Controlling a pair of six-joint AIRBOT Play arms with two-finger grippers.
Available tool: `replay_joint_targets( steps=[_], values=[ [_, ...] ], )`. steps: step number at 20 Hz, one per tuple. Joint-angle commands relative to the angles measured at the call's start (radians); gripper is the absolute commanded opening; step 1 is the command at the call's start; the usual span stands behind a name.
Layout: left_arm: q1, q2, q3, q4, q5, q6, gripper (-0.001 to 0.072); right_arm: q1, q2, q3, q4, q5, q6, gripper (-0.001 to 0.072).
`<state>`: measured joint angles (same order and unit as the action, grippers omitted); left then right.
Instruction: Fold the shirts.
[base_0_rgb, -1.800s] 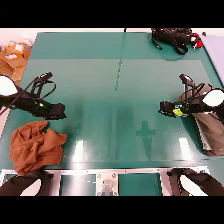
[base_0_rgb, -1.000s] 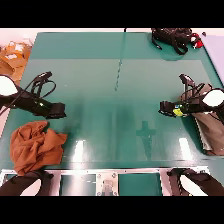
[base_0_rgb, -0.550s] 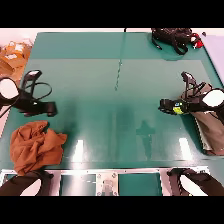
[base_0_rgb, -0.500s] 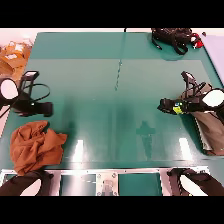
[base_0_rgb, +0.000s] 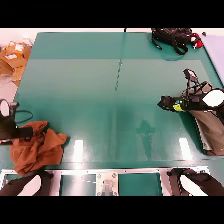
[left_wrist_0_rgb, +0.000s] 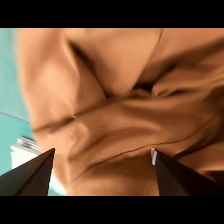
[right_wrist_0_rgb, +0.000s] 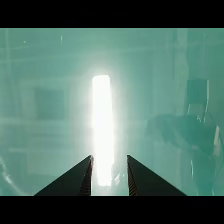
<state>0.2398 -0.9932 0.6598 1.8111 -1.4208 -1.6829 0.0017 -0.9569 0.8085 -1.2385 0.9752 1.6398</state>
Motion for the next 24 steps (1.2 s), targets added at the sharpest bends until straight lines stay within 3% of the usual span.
replay_joint_targets(
  steps=[1,5,6,7,9,11,14,16,21,24],
  values=[
    [0.07,0.0,-0.148,-0.04,0.105,0.042,0.072,0.001,0.0,0.0,0.0,-0.018,0.001,0.0273],
    [0.074,-0.024,-0.206,-0.062,0.237,0.043,0.0691,0.001,0.0,0.0,0.0,-0.026,0.001,0.0271],
    [0.074,-0.025,-0.203,-0.066,0.257,0.043,0.0391,0.0,0.001,0.0,0.0,-0.025,0.001,0.027],
    [0.074,-0.025,-0.187,-0.07,0.263,0.043,0.0046,0.001,0.001,0.0,0.001,-0.025,0.001,0.0263],
    [0.074,-0.025,-0.122,-0.119,0.239,0.106,0.0026,0.0,0.001,0.0,0.0,-0.025,0.001,0.0247],
    [0.074,-0.025,-0.015,-0.268,0.185,0.209,0.0025,0.0,0.001,0.005,0.0,-0.024,0.001,0.013],
    [0.011,-0.022,0.189,-0.535,0.129,0.278,0.0024,0.0,0.001,0.036,0.0,-0.018,0.001,0.0119],
    [-0.133,-0.022,0.319,-0.666,0.129,0.277,0.0024,-0.013,0.001,0.065,0.0,0.0,0.001,0.0119],
    [-0.553,-0.032,0.417,-0.881,0.44,0.261,0.0024,-0.092,0.002,0.101,0.0,0.066,0.0,0.0119],
    [-0.707,-0.124,0.416,-0.918,0.546,0.263,0.0026,-0.133,0.002,0.101,0.0,0.097,0.001,0.0119]
  ],
)
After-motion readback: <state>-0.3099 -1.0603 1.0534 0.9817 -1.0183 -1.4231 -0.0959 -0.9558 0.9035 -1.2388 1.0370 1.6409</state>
